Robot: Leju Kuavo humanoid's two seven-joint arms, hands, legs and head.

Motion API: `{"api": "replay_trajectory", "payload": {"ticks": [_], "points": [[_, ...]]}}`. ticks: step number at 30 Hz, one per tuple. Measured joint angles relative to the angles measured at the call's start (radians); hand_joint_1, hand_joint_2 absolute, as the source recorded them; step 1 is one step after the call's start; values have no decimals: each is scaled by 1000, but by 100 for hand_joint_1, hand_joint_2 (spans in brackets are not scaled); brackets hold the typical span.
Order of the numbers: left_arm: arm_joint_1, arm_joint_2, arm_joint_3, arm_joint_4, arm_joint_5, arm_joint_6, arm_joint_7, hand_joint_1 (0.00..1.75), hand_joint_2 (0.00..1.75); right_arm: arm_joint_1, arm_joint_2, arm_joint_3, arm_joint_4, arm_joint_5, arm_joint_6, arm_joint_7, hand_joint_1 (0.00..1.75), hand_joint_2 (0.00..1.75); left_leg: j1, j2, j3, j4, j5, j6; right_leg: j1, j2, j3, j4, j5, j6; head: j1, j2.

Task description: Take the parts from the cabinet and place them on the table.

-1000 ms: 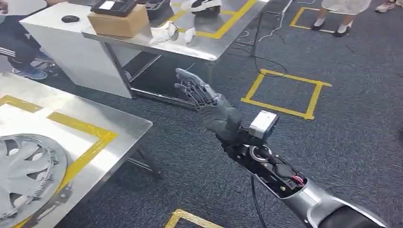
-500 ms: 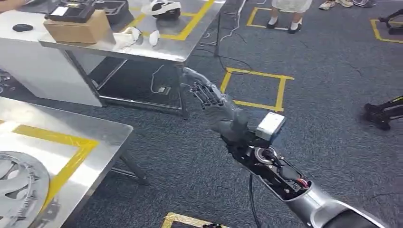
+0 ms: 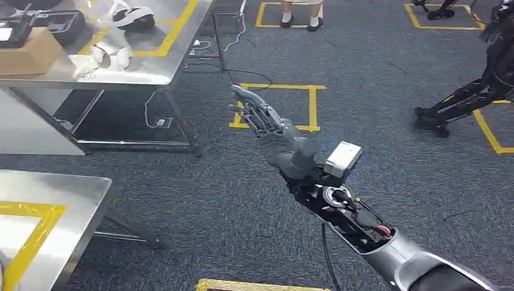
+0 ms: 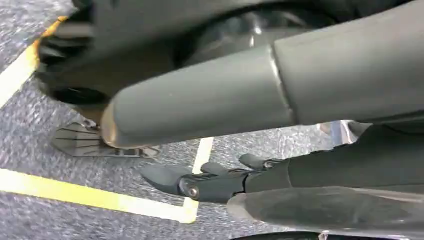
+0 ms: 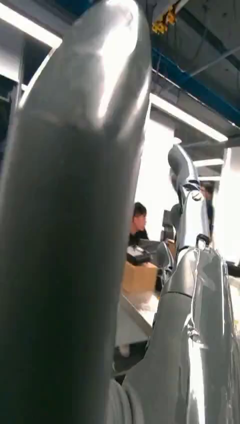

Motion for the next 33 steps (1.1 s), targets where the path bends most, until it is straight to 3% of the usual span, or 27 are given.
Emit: {"api": "replay_trajectory", "payload": {"ticks": [1, 2, 3, 4, 5, 6, 8, 10, 11, 12, 13, 15, 16, 17, 19, 20, 21, 22, 25, 26, 27, 28, 30, 31, 32, 33], "points": [[2, 0, -1, 0, 0, 0, -1, 0, 0, 1, 0, 0, 0, 2, -1, 0, 0, 0, 0, 0, -19, 29, 3, 1, 1, 14, -1, 0, 1, -2, 0, 0], [2, 0, -2, 0, 0, 0, -3, 0, 0, 2, 0, 0, 0, 3, -2, 0, 0, 0, 0, -1, -11, 3, 30, 4, 2, 28, 0, 0, 1, -1, 0, 0], [2, 0, -2, 0, 0, 0, -3, 0, 0, 2, 0, 0, 0, 3, -2, 0, 0, 0, 0, -4, 17, -64, 73, 9, 2, 43, 1, 1, 2, -1, 0, 0], [2, 2, -2, 0, 0, 0, -4, 0, 0, 2, 0, 0, 0, 5, -2, 0, 0, 0, 0, -15, 63, -166, 127, 15, 2, 58, 2, 2, 2, 0, -1, 0], [2, 3, -3, 0, 0, 0, -4, 0, 0, 2, 0, 0, -2, 6, -1, 0, 0, 0, -1, -49, 112, -271, 173, 24, 2, 72, 3, 2, 3, 1, -2, 0], [2, 10, -5, 0, 0, 0, -4, 0, 0, 1, 0, -1, -4, 7, -1, 0, 0, 0, -1, -90, 130, -315, 169, 29, 7, 81, -2, 4, 3, 6, -2, 0], [0, 9, -6, 0, 0, 0, -5, 0, 0, 2, 0, -1, -6, 8, -1, 2, 0, 0, -6, -64, 129, -317, 172, 26, 0, 101, -8, 3, 7, 16, -2, 0], [-4, 9, -7, 0, 0, 0, -3, 0, 0, 3, 0, -4, -9, 10, -1, 2, 0, 0, -7, -42, 133, -323, 176, 34, -1, 125, -12, -3, 12, 31, -2, 0], [-4, 6, -8, 0, 0, 0, -2, 0, 0, 5, -2, -7, -11, 10, -2, 3, 0, 0, 3, -26, 137, -336, 183, 40, 0, 92, -14, 9, 4, 32, 0, 0], [-5, 6, -8, 0, 0, 0, -2, 0, 0, 3, -3, -11, -16, 10, -1, 3, 0, 0, 1, -16, 140, -340, 184, 46, 8, 26, -31, 54, -29, 37, 8, 0], [-4, 6, -8, 0, 0, 0, 2, 0, 0, 2, -3, -14, -17, 13, -2, 3, 0, 0, -2, -4, 140, -340, 184, 49, 7, -3, -65, 127, -73, 40, 18, 0], [1, 6, -8, 0, 0, 0, 5, 0, 0, 7, -3, -16, -17, 13, -3, 3, 0, 0, -5, 24, 140, -339, 182, 51, 2, -22, -142, 296, -147, 46, 21, 0], [2, 6, -8, 0, 0, 0, 5, 0, 0, 11, -3, -16, -17, 13, -3, 3, 0, 0, -5, 38, 141, -339, 181, 50, 0, -25, -164, 341, -156, 49, 21, 0], [3, 6, -9, 0, 0, 0, 5, 0, 0, 14, -4, -17, -17, 13, -3, 5, 0, 0, -4, 49, 142, -339, 180, 49, -3, -28, -158, 330, -140, 51, 23, 0], [1, 5, -9, 0, -1, -1, 5, 0, 0, 15, -6, -20, -18, 16, -5, 9, 0, 0, -1, 73, 147, -336, 174, 41, -8, -40, -80, 180, -59, 52, 31, 0], [1, 4, -10, 0, -1, -3, 5, 0, 0, 15, -6, -21, -20, 16, -5, 11, 0, 0, 0, 86, 151, -331, 168, 35, -8, -73, -19, 67, -14, 53, 34, 0], [2, 6, -10, 0, 0, -3, 5, 0, 0, 14, -6, -21, -23, 17, -5, 13, 0, 0, -6, 94, 152, -327, 162, 27, 0, -116, 6, 14, -24, 55, 38, 0], [0, 6, -10, 0, 0, -3, 5, 0, 0, 16, -6, -22, -25, 19, -5, 14, 0, 0, -9, 101, 152, -322, 159, 22, -1, -90, 5, 11, -15, 42, 34, 0], [-4, 6, -11, 0, 0, -3, 5, 0, 0, 17, -6, -26, -26, 19, -5, 15, 0, 0, -8, 127, 159, -328, 160, 10, 5, -56, -4, 13, -13, 21, 21, 0], [-5, 5, -11, 0, 0, -3, 4, 0, 0, 18, -6, -26, -29, 19, -5, 16, 0, 0, -3, 115, 157, -323, 151, 1, -2, -43, 0, 9, -8, 12, 21, 0], [-6, 5, -11, 0, 0, -1, 4, 0, 0, 18, -6, -27, -34, 19, -5, 14, 0, 0, -1, 58, 147, -291, 125, -2, -3, -34, -2, 9, -6, 10, 13, 0], [-5, 5, -12, 0, 0, 0, 4, 0, 0, 17, -6, -27, -34, 19, -5, 16, 0, 0, 1, 23, 114, -217, 80, -3, -4, -27, -4, 9, -4, 3, 8, 0], [-2, 5, -13, 0, -3, 0, 2, 0, 0, 20, -6, -26, -34, 20, -4, 16, 0, 0, -1, 1, 23, -33, 3, -3, 0, -4, -8, 9, -3, -2, -1, 0], [0, 5, -14, 0, -3, 0, 2, 0, 0, 23, -6, -26, -34, 20, -5, 16, 0, 0, -1, 0, -8, 22, -9, -2, 3, 9, -9, 10, -2, -3, -1, 0], [2, 5, -14, 0, -3, 0, 2, 0, 0, 24, -6, -27, -34, 20, -5, 16, 0, 0, -2, 0, -16, 28, 4, 2, 5, 24, -9, 10, -1, -5, -2, 0], [2, 5, -15, 0, -3, 0, 2, 0, 0, 24, -6, -27, -34, 20, -5, 16, 0, 0, -3, -2, 2, -21, 44, 8, 6, 41, -9, 10, 0, -5, -2, 0]]}}
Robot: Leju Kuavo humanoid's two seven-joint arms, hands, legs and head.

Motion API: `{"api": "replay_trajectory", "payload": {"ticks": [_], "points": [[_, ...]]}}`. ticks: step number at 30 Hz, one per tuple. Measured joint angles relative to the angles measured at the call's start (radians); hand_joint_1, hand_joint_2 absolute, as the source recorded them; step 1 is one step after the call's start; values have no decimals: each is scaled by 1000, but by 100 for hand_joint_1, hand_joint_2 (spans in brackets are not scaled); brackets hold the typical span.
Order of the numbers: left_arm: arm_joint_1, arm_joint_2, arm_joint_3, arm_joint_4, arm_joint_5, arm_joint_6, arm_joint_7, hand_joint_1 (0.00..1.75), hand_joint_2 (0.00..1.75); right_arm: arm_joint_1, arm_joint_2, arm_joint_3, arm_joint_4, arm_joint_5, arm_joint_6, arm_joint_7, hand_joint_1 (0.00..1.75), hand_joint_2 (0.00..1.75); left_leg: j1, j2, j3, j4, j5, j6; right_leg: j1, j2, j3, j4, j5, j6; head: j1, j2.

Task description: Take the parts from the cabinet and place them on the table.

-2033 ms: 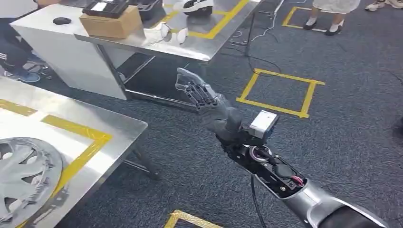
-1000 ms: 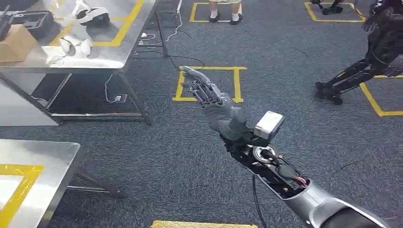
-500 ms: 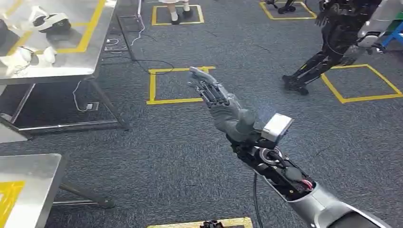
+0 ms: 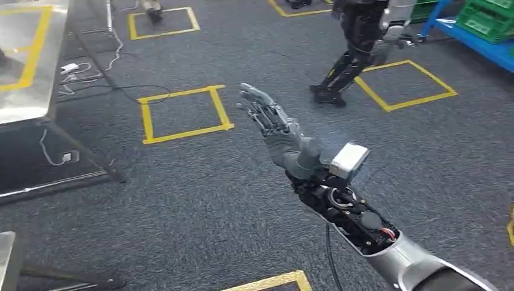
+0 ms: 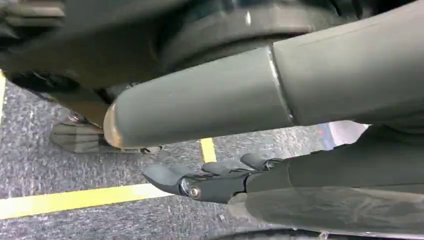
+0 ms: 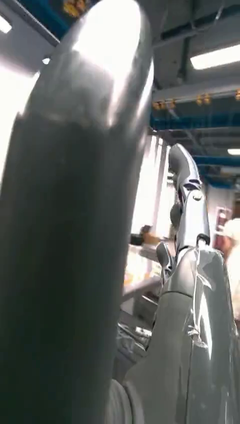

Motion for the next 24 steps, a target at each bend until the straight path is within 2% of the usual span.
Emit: {"api": "replay_trajectory", "payload": {"ticks": [1, 2, 3, 4, 5, 7, 8, 9, 10, 11, 12, 13, 14, 15, 16, 19, 21, 22, 23, 24], "points": [[0, 0, -1, 0, 0, 0, 0, 0, 0, 0, 0, 0, 0, 0, 0, 0, 0, 0, -1, -7, 38, -88, 51, 7, 1, 16, 2, 0, 1, 0, 0, 0], [0, 1, -2, 0, 0, 1, 0, 0, 0, 0, 0, -1, -2, 0, 0, 0, 0, 0, -4, -32, 84, -187, 100, 16, 1, 30, 4, 0, 1, 1, 0, 0], [0, 5, -3, 0, 0, 3, 0, 0, 0, 0, 0, -1, -5, 0, 0, 0, 0, 0, -6, -93, 121, -271, 132, 27, -4, 40, 2, 0, 2, 3, 0, 0], [0, 7, -5, 0, -1, 3, 0, 0, 0, -2, 0, -2, -6, 0, 0, -1, 0, 0, -4, -100, 130, -297, 124, 30, 2, 51, -2, 3, 3, 7, 0, 0], [-1, 8, -8, 0, -1, 3, 1, 0, 0, 0, 0, -2, -8, 0, 0, 0, 0, 0, -8, -86, 130, -297, 126, 26, -4, 64, -6, 2, 6, 12, -1, 0], [-6, 8, -10, 0, -3, 3, 3, 0, 0, 4, 0, -6, -8, 0, 0, 1, 0, 0, -15, -65, 133, -299, 127, 30, -11, 90, -9, -7, 12, 27, -2, 0], [-5, 6, -10, 0, -3, 3, 3, 0, 0, 5, 0, -8, -10, 0, 0, 1, 0, 0, -4, -48, 139, -320, 136, 37, -7, 89, -12, -6, 14, 33, 0, 0], [-6, 5, -10, 0, -3, 3, 3, 0, 0, 6, -2, -12, -13, 0, 0, 0, 0, 0, -3, -30, 148, -331, 142, 37, 1, 17, -17, 16, -3, 35, 2, 0], [-6, 5, -10, 0, -3, 3, 3, 0, 0, 3, -3, -14, -14, 0, 1, 2, 0, 0, -4, -20, 149, -334, 143, 42, 6, -27, -41, 68, -40, 37, 13, 0], [-5, 5, -10, 0, -2, 3, 3, 0, 0, 3, -3, -15, -15, 0, 2, 1, 0, 0, -7, -4, 149, -334, 142, 44, 4, -51, -77, 149, -84, 40, 17, 0], [-3, 5, -10, 0, -2, 4, 3, 0, 0, 5, -3, -15, -15, 0, 2, 2, 0, 0, -7, 10, 151, -334, 141, 44, 0, -62, -115, 232, -121, 43, 17, 0], [-2, 5, -10, 0, -1, 4, 3, 0, 0, 8, -3, -15, -15, 0, 2, 2, 0, 0, -8, 25, 151, -333, 140, 44, -4, -65, -143, 293, -140, 47, 17, 0], [0, 5, -11, 0, 0, 4, 3, 0, 0, 10, -4, -16, -15, 0, 2, 3, 0, 0, -7, 40, 151, -332, 137, 43, -9, -67, -152, 311, -136, 51, 19, 0], [0, 5, -11, 0, 0, 4, 3, 0, 0, 10, -5, -17, -15, 0, 2, 4, 0, 0, -6, 53, 152, -330, 135, 39, -14, -70, -135, 279, -109, 54, 24, 0], [0, 4, -12, 0, 0, 4, 3, 0, 0, 10, -5, -17, -15, 0, 2, 4, 0, 0, -5, 56, 152, -330, 134, 38, -15, -71, -128, 264, -100, 55, 25, 0], [0, 4, -12, 0, 0, 4, 3, 0, 0, 10, -5, -17, -15, 0, 2, 4, 0, 0, -5, 56, 152, -330, 134, 38, -15, -71, -128, 264, -100, 55, 25, 0], [0, 4, -12, 0, 0, 4, 3, 0, 0, 10, -5, -18, -15, 0, 2, 4, 0, 0, -5, 60, 152, -328, 133, 37, -16, -72, -120, 248, -91, 56, 25, 0], [-1, 2, -12, 0, 0, 4, 2, 0, 0, 9, -5, -19, -15, 0, 2, 4, 0, 0, -3, 70, 153, -325, 130, 33, -19, -79, -85, 185, -58, 58, 27, 0], [-1, 2, -12, 0, 0, 4, 2, 0, 0, 9, -5, -19, -15, 0, 2, 4, 0, 0, -2, 73, 154, -323, 128, 32, -20, -82, -73, 162, -48, 59, 27, 0], [-5, 5, -13, 0, -3, 4, 1, 0, 0, 10, -5, -22, -17, 0, 5, 3, 0, 0, -10, 103, 152, -296, 107, 9, -11, -124, -2, 18, -18, 48, 30, 0]]}}
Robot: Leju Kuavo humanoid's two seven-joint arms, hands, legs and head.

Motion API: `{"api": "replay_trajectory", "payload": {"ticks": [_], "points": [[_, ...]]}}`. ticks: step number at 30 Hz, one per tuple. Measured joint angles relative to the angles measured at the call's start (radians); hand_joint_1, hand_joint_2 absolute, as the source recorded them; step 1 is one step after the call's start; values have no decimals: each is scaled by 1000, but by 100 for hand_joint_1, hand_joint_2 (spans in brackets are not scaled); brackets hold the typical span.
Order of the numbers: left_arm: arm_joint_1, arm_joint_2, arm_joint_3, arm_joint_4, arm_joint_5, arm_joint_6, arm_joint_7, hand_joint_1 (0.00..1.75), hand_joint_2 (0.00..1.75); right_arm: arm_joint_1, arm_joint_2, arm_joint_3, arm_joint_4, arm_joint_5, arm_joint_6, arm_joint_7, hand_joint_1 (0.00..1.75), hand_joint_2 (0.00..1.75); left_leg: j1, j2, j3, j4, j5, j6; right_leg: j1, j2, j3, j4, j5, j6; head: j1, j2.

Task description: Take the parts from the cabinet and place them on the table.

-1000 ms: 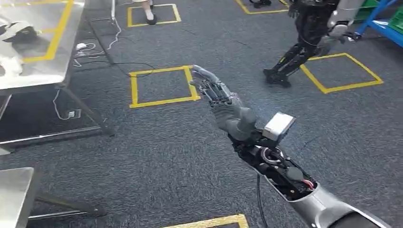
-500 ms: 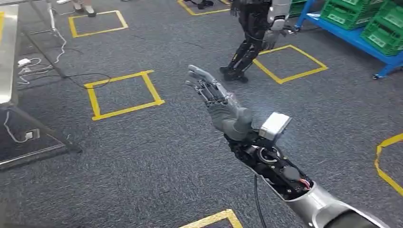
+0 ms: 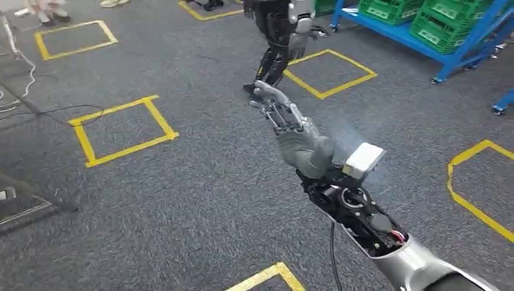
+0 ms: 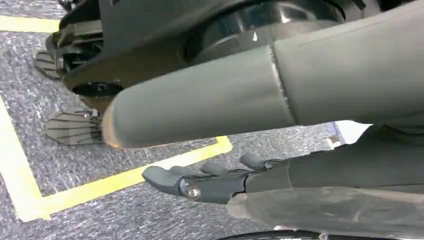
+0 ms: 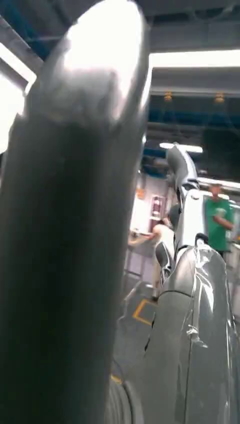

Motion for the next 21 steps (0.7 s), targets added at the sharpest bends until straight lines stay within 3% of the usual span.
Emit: {"api": "replay_trajectory", "payload": {"ticks": [1, 2, 3, 4, 6, 7, 8, 10, 11, 12, 14, 16, 17, 18, 19, 20, 21], "points": [[-3, -1, 0, 0, 1, 0, -2, 0, 0, -1, 0, -1, 0, 0, 8, 1, 0, 0, 5, 27, 6, -2, -3, -12, 4, 33, -4, 1, 2, -24, -11, 0], [-5, -2, 0, 0, 4, 1, -2, 0, 0, 0, 0, -1, 0, 0, 11, 0, 0, 0, 11, -8, 5, 12, -18, -19, 0, 43, -2, -1, 5, -29, -14, 0], [-5, -3, 0, 0, 6, 2, -2, 0, 0, -3, 0, 0, 0, 0, 11, 1, 0, 0, 12, -57, -17, 61, -54, -20, 0, 50, -3, -1, 6, -33, -19, 0], [-5, -3, 0, 0, 7, 2, -2, 0, 0, -3, 0, 0, 0, -2, 13, 0, 0, 0, 12, -83, -55, 140, -97, -20, 0, 57, -5, -1, 8, -38, -24, 0], [-1, -5, 0, 0, 13, 3, -2, 0, 0, -1, 0, 1, 1, -5, 18, 1, 0, 0, 10, -100, -145, 318, -163, -17, 7, 81, -9, -1, 10, -43, -29, 0], [1, -5, 0, 0, 14, 6, -2, 0, 0, -1, 0, 2, 1, -5, 20, 0, 0, 0, 10, -101, -170, 355, -163, -12, 10, 95, -10, -1, 11, -45, -29, 0], [2, -5, 0, 0, 16, 11, -2, 0, 0, -1, 0, 2, 2, -8, 23, 0, 0, 0, 7, -103, -167, 336, -137, -4, 13, 111, -9, -1, 12, -46, -29, 0], [3, -2, 0, 0, 21, 15, -2, 0, 0, -2, 0, 2, 2, -12, 30, -4, 0, 0, -1, -116, -103, 184, -45, 13, 13, 138, -8, -1, 14, -47, -29, 0], [2, 1, 0, 0, 23, 20, -2, 0, 0, -2, 0, 3, 2, -13, 32, -6, 0, 0, -7, -143, -59, 86, 0, 22, 12, 150, -7, -1, 15, -47, -30, 0], [1, 7, 0, 0, 25, 21, -2, 0, 0, -3, 1, 3, 2, -15, 34, -7, 0, 0, -11, -196, -31, 15, 9, 32, 12, 161, -9, 0, 17, -44, -29, 0], [-1, 11, 0, 0, 31, 24, -2, 0, 0, -3, 1, 5, 4, -23, 42, -11, 0, 0, -15, -168, -28, 11, 12, 28, 10, 180, -14, -2, 20, -35, -32, 0], [-6, 11, 0, 0, 33, 31, 0, 0, 0, -3, 1, 6, 5, -26, 50, -17, 0, 0, -17, -149, -24, 2, 18, 34, 8, 202, -16, -11, 28, -22, -31, 0], [-7, 10, 0, 0, 36, 33, 2, 0, 0, -4, 1, 6, 5, -28, 51, -21, 0, 0, -2, -131, -17, -20, 30, 37, 12, 191, -18, -10, 25, -19, -29, 0], [-7, 10, 1, 0, 36, 34, 2, 0, 0, -8, 1, 6, 6, -29, 51, -26, 0, 0, -6, -122, -13, -31, 35, 38, 19, 129, -31, 24, -6, -18, -25, 0], [-7, 11, 1, 0, 39, 37, 2, 0, 0, -15, 1, 7, 8, -29, 53, -27, 0, 0, -6, -109, -13, -33, 37, 42, 18, 93, -60, 90, -48, -15, -16, 0], [-5, 12, 1, 0, 40, 41, 3, 0, 0, -16, 1, 7, 11, -30, 53, -29, 0, 0, -7, -95, -14, -33, 37, 42, 15, 72, -98, 181, -94, -10, -14, 0], [-2, 12, 1, 0, 42, 43, 5, 0, 0, -16, 1, 7, 14, -32, 54, -30, 0, 0, -7, -81, -14, -33, 36, 42, 12, 64, -130, 257, -125, -6, -14, 0]]}}
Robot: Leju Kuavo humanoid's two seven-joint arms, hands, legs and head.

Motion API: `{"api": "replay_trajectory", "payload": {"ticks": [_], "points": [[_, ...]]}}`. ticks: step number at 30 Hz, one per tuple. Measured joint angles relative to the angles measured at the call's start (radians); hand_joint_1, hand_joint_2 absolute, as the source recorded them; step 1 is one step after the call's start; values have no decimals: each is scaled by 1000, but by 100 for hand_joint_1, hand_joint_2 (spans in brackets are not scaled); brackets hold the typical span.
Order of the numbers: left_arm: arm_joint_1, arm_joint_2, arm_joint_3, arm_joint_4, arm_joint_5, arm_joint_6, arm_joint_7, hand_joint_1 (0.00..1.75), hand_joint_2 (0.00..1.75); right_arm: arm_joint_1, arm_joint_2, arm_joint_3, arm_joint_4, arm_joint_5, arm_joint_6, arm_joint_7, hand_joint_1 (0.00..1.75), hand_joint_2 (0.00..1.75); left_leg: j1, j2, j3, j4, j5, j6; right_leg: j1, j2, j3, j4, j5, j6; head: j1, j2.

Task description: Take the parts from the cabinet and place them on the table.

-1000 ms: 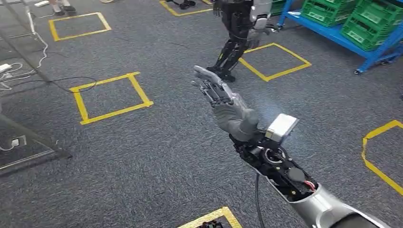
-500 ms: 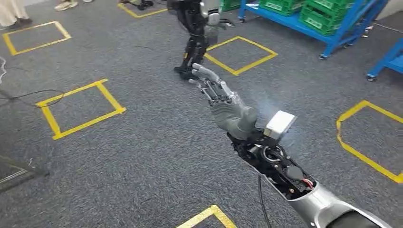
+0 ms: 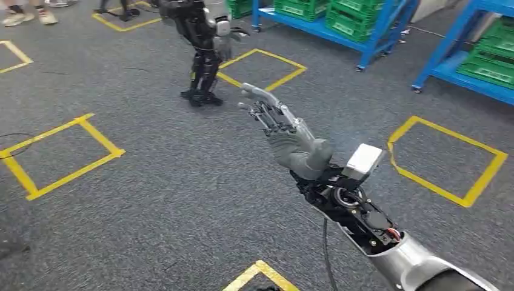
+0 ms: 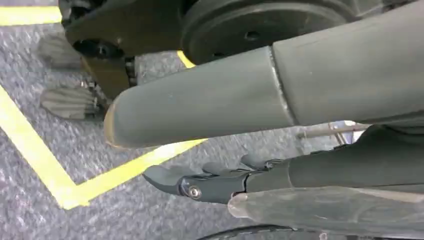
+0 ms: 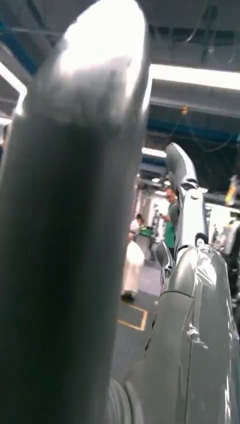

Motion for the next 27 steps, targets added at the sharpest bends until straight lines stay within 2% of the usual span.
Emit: {"api": "replay_trajectory", "payload": {"ticks": [1, 2, 3, 4, 5, 6, 7, 8, 10, 11, 12, 13, 14, 15, 16, 17, 18, 19, 20, 21, 22, 23, 24, 25, 26, 27], "points": [[2, 0, 0, 0, 1, 0, 1, 0, 0, 0, 0, 0, 3, 0, 0, 0, 0, 0, 1, 13, 0, 1, -1, -1, -4, -4, -21, 49, -14, 4, 1, 0], [2, 0, 0, 0, 3, 0, 3, 0, 0, 0, 0, 1, 7, 0, 1, -1, 0, 0, 2, 25, 0, 1, -2, -2, -10, -9, -17, 45, -1, 8, 3, 0], [2, 0, 0, 0, 6, 1, 5, 0, 0, -1, 0, 0, 10, 0, 2, -1, 0, 0, 4, 38, 1, 3, -4, -6, -15, -13, 12, -6, 31, 13, 6, 0], [1, -1, 0, 0, 7, 1, 8, 0, 0, -2, 0, 1, 13, 0, 2, -2, 0, 0, 7, 50, 2, 6, -7, -10, -18, -23, 59, -91, 72, 17, 9, 0], [0, -1, 0, 0, 10, 2, 13, 0, 0, -5, 1, 1, 14, 0, 3, -3, 0, 0, 9, 60, 2, 15, -13, -19, -19, -54, 118, -202, 117, 22, 11, 0], [1, 2, 0, 0, 10, 5, 14, 0, 0, -10, 2, 2, 16, -1, 5, -5, 0, 0, 5, 69, 1, 24, -20, -28, -12, -110, 143, -259, 106, 31, 17, 0], [-1, 6, 0, 1, 11, 8, 16, 0, 0, -10, 4, 3, 18, -1, 8, -5, 0, 0, 0, 75, -2, 35, -26, -34, -14, -86, 145, -261, 114, 17, 19, 0], [-2, 6, 1, 1, 11, 8, 17, 0, 0, -11, 4, 3, 20, -2, 8, -7, 0, 0, -1, 81, 0, 34, -26, -35, -12, -68, 142, -257, 114, 5, 8, 0], [-4, 6, 1, 1, 10, 9, 18, 0, 0, -11, 6, 4, 23, -4, 7, -9, 0, 0, 1, 101, 3, 33, -26, -39, -8, -47, 136, -255, 114, -5, 0, 0], [-5, 6, 1, 1, 10, 9, 18, 0, 0, -13, 6, 4, 23, -4, 7, -10, 0, 0, 3, 106, 3, 37, -32, -46, -11, -36, 138, -258, 119, -14, 0, 0], [-6, 7, 1, 1, 9, 9, 18, 0, 0, -16, 7, 4, 23, -4, 6, -12, 0, 0, 11, 46, -6, 66, -59, -54, -13, -26, 137, -259, 121, -21, -5, 0], [-5, 6, 1, 1, 8, 9, 16, 0, 0, -20, 9, 4, 24, -6, 5, -11, 0, 0, 12, 6, -35, 131, -100, -55, -14, -17, 135, -259, 123, -26, -8, 0], [-4, 6, 1, 1, 7, 8, 16, 0, 0, -20, 11, 5, 24, -7, 3, -11, 0, 0, 11, -13, -79, 225, -144, -56, -14, -6, 133, -259, 125, -30, -14, 0], [-2, 6, 1, 1, 6, 8, 14, 0, 0, -20, 11, 5, 24, -7, 1, -11, 0, 0, 11, -19, -125, 318, -180, -56, -12, 7, 131, -259, 126, -32, -17, 0], [0, 7, 1, 1, 6, 8, 14, 0, 0, -20, 11, 6, 26, -7, -2, -11, 0, 0, 11, -20, -158, 379, -195, -55, -10, 22, 129, -259, 127, -34, -16, 0], [2, 6, 1, 1, 6, 6, 14, 0, 0, -20, 11, 6, 28, -7, -3, -11, 0, 0, 11, -21, -169, 392, -186, -51, -9, 37, 129, -259, 129, -35, -16, 0], [4, 6, 1, 1, 6, 2, 14, 0, 0, -20, 11, 6, 29, -7, -5, -11, 0, 0, 10, -23, -153, 349, -150, -45, -7, 53, 130, -259, 129, -35, -17, 0], [4, 6, 1, 1, 6, 0, 14, 0, 0, -20, 11, 6, 29, -7, -6, -11, 0, 0, 10, -29, -119, 270, -103, -38, -7, 69, 131, -259, 131, -35, -17, 0], [4, 8, 1, 1, 6, 0, 14, 0, 0, -21, 11, 6, 29, -7, -6, -11, 0, 0, 10, -48, -70, 165, -52, -31, -7, 84, 131, -259, 132, -33, -17, 0], [3, 10, 1, 1, 6, 0, 14, 0, 0, -21, 11, 6, 29, -7, -8, -11, 0, 0, 10, -98, -29, 76, -19, -23, -11, 95, 130, -259, 134, -31, -18, 0], [3, 12, 1, 1, 6, 0, 14, 0, 0, -21, 11, 6, 29, -7, -10, -11, 0, 0, 9, -121, -16, 44, -27, -23, -5, 107, 126, -257, 134, -26, -18, 0], [3, 13, 1, 1, 6, 0, 14, 0, 0, -21, 11, 7, 29, -7, -11, -11, 0, 0, 7, -104, -17, 42, -23, -27, -9, 117, 124, -259, 137, -22, -18, 0], [1, 12, 1, 1, 6, 0, 13, 0, 0, -21, 11, 7, 29, -7, -12, -11, 0, 0, 3, -95, -17, 44, -24, -25, -13, 128, 121, -261, 139, -16, -17, 0], [-1, 12, 1, 1, 6, 0, 14, 0, 0, -20, 11, 6, 29, -8, -13, -11, 0, 0, 1, -85, -16, 42, -23, -23, -15, 140, 121, -267, 143, -8, -18, 0], [-2, 11, 1, 1, 7, 0, 14, 0, 0, -21, 11, 5, 28, -10, -16, -12, 0, 0, 10, -69, -11, 26, -14, -15, -10, 149, 115, -269, 147, 0, -17, 0], [-3, 10, 1, 1, 7, -2, 14, 0, 0, -19, 10, 2, 28, -11, -21, -13, 0, 0, 11, -50, -7, 15, -8, -13, -6, 85, 112, -251, 128, 1, -15, 0]]}}
